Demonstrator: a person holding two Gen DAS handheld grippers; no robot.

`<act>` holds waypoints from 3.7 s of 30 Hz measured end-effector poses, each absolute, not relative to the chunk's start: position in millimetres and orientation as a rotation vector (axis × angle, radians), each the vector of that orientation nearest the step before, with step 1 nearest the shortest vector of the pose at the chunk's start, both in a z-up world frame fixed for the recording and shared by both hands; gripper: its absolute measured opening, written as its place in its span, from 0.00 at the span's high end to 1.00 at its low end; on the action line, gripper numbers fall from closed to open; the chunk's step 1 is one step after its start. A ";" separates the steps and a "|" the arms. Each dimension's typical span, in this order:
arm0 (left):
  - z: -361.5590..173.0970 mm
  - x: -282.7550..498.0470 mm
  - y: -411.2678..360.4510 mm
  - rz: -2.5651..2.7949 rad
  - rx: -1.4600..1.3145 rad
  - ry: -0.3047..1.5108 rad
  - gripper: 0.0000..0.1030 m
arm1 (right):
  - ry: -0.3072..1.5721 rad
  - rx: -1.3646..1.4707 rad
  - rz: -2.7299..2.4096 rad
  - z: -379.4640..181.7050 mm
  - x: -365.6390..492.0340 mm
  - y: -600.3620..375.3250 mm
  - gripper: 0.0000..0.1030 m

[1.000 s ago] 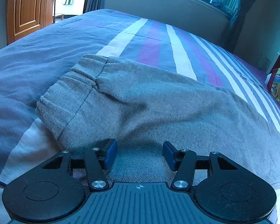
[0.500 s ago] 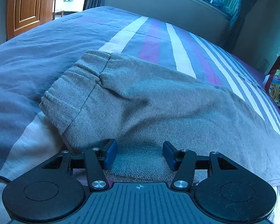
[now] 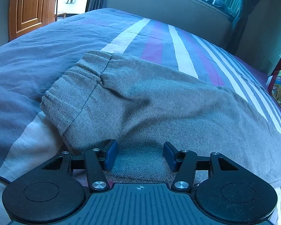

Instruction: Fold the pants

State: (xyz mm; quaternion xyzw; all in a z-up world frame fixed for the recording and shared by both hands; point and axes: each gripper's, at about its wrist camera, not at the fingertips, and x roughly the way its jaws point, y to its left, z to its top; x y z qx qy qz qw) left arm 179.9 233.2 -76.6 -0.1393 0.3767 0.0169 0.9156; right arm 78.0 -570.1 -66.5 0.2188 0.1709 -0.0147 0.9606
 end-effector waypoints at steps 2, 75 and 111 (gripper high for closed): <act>-77.9 178.7 232.4 0.032 -0.291 0.769 0.47 | 0.339 0.360 -0.044 -67.6 77.4 -577.2 0.89; -58.0 175.5 206.6 0.025 -0.081 0.733 0.36 | 0.496 0.626 -0.330 -96.1 70.5 -602.9 0.52; -79.6 182.0 201.9 0.032 -0.094 0.723 0.22 | 0.623 0.653 -0.341 -124.8 119.1 -597.8 0.85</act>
